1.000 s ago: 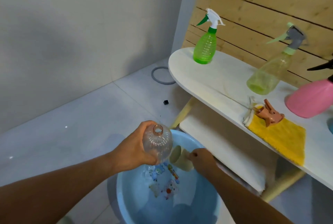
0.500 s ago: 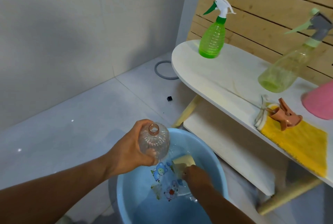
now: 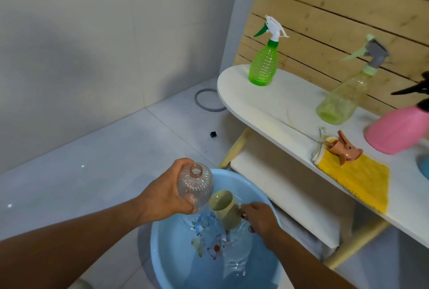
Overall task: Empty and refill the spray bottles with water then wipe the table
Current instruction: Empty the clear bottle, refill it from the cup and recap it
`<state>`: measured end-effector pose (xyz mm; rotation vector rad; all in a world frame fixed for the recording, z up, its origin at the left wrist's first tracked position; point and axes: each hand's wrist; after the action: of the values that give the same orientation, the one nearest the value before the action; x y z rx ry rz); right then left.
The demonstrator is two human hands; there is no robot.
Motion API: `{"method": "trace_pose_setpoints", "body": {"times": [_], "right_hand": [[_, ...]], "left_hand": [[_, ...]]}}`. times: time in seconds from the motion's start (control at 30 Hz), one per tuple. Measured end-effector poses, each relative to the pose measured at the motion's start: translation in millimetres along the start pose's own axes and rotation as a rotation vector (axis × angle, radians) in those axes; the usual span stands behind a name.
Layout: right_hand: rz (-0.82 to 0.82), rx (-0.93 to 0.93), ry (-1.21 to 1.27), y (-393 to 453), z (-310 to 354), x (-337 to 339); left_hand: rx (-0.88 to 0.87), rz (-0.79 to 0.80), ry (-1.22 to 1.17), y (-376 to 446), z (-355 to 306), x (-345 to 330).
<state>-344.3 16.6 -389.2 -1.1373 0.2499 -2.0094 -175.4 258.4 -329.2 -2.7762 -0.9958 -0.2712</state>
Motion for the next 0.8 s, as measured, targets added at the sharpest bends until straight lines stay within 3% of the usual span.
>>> {"method": "trace_pose_setpoints", "body": {"times": [0.27,0.8], "right_hand": [[-0.123,0.118,0.174,-45,43,53],[-0.240,0.416,0.143,-127,126,128]], "left_hand": [[-0.005,0.034,0.064,-19,-4,1],[-0.057,0.057,0.071,-17,-31,-12]]}}
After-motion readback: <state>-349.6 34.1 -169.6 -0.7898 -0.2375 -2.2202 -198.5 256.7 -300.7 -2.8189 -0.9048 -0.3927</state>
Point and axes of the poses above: each hand's wrist, its own y-axis towards the middle knuckle, its own x-axis out of the back of the hand, z = x × y, and after that the axes turned 15 degrees about -y, right-handed
